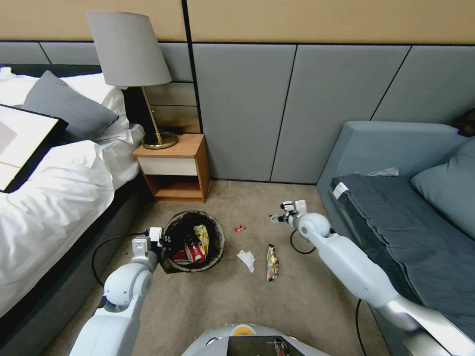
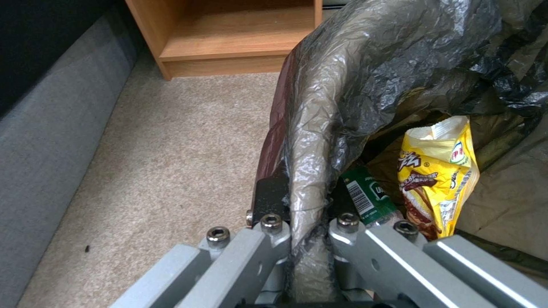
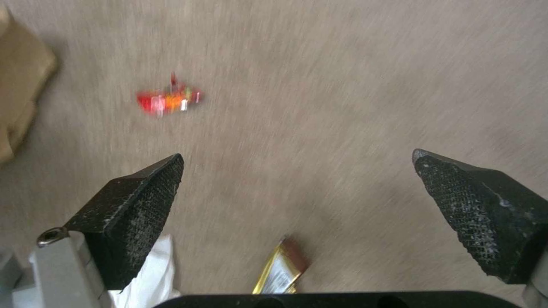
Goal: Pick up the trash bin, then pick up the garbage from the floor and place it into the trash bin.
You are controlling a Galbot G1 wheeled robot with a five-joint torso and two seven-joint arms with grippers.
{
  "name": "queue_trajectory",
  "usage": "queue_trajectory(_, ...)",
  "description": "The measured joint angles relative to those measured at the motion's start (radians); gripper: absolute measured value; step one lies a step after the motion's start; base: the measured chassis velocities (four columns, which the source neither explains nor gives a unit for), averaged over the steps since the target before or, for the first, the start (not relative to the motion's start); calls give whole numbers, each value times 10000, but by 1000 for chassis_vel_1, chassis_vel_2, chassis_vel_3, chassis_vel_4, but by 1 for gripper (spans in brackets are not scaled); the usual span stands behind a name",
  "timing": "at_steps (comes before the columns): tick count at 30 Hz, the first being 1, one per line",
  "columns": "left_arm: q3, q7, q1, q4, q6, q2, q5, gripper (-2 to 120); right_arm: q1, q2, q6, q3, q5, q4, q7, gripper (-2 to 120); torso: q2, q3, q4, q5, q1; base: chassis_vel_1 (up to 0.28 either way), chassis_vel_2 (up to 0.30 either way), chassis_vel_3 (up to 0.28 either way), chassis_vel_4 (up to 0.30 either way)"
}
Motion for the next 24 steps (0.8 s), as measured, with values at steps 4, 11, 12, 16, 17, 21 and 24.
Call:
queue_trajectory(4,-19,2,2,69,0,-14,10,0,-325,297,36,99,-220,-277,-21,100,0,0,0,0,-1,0,0,0,0)
queue_trajectory(11,40,6,-1,172,0,-90,58,0,-1005,379,68,471,-630,-345,-56,100,0,0,-1,-3,0,0,0,0,0)
queue_trajectory(12,78,8,-25,196,0,-114,72,0,-1244,388,72,556,-713,-349,-79,100,0,-1,-2,1,0,0,0,0,0)
queue_trajectory(16,167,12,-93,265,0,-159,110,0,-1619,479,84,663,-808,-390,-89,100,0,0,-2,1,0,0,0,0,0)
queue_trajectory(17,167,12,-93,265,0,-159,110,0,-1619,479,84,663,-808,-390,-89,100,0,0,-2,1,0,0,0,0,0)
queue_trajectory(21,215,16,-116,321,0,-174,135,0,-1865,625,128,751,-929,-488,-82,100,1,-1,0,0,0,0,0,0,0)
queue_trajectory(24,226,19,-121,357,0,-177,146,0,-2038,710,189,778,-953,-552,-74,100,1,0,0,-1,-1,0,0,0,0)
